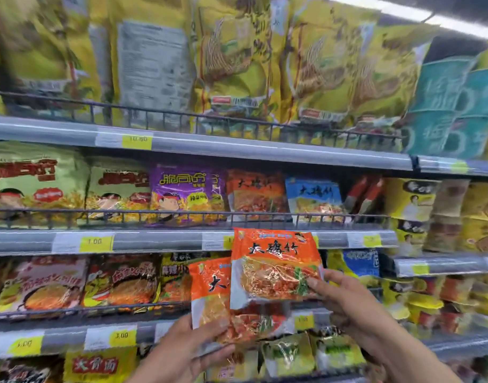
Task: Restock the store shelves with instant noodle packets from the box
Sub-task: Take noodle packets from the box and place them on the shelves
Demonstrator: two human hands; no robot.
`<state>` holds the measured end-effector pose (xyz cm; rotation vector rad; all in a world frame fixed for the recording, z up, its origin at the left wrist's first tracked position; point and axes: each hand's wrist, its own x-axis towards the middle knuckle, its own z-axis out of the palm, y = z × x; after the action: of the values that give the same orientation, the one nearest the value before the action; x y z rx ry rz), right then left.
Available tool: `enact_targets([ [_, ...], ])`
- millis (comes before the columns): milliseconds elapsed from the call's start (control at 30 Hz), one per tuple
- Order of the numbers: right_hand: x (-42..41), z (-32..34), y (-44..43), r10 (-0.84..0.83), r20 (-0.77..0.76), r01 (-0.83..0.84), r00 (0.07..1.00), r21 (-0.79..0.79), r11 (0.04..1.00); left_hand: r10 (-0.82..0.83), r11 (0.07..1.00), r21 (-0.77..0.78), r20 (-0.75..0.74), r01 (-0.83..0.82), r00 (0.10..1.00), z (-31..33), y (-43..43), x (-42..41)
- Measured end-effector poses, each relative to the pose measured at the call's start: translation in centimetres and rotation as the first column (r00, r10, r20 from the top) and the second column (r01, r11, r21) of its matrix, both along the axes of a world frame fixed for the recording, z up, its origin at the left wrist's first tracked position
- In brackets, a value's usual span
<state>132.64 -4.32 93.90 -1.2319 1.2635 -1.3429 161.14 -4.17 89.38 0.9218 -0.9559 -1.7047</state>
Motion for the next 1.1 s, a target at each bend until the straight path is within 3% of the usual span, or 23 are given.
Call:
enact_targets([
  [200, -1.4, 5.7, -5.0, 0.080, -0.013, -0.081, 0.997, -0.131, 0.988, 0.064, 0.997, 0.048, 0.001, -0.064, 0.998, -0.1, 0.1, -2.1],
  [567, 2.1, 12.1, -13.5, -0.207, -0.136, 0.168, 0.969, -0.253, 0.953, 0.072, 0.997, 0.036, 0.050, -0.073, 0.996, 0.3, 1.1, -2.3],
  [633, 2.3, 12.0, -14.3, -0.345, -0.331, 0.237, 0.878, -0.326, 0.915, 0.079, 0.996, 0.035, 0.054, -0.081, 0.995, 0.4, 1.2, -2.3],
  [733, 2.9, 12.3, -13.6, -0.475, -0.692, 0.233, 0.544, -0.419, 0.878, 0.080, 0.996, 0.034, 0.062, -0.082, 0.995, 0.2, 1.2, -2.4],
  [833, 3.3, 12.2, -13.1, -0.500, -0.773, 0.224, 0.390, -0.447, 0.866, 0.100, 0.994, 0.029, 0.053, -0.102, 0.994, 0.2, 0.9, -2.4],
  [933, 2.4, 11.7, -12.4, -0.518, -0.747, 0.209, 0.416, -0.476, 0.854, 0.100, 0.995, -0.028, 0.039, -0.099, 0.994, 0.4, 0.5, -2.7],
  [1100, 0.6, 9.0, -7.0, -0.557, -0.553, -0.019, 0.619, -0.720, 0.693, 0.097, 0.983, -0.153, -0.024, -0.100, 0.995, 2.1, 0.2, -3.4],
])
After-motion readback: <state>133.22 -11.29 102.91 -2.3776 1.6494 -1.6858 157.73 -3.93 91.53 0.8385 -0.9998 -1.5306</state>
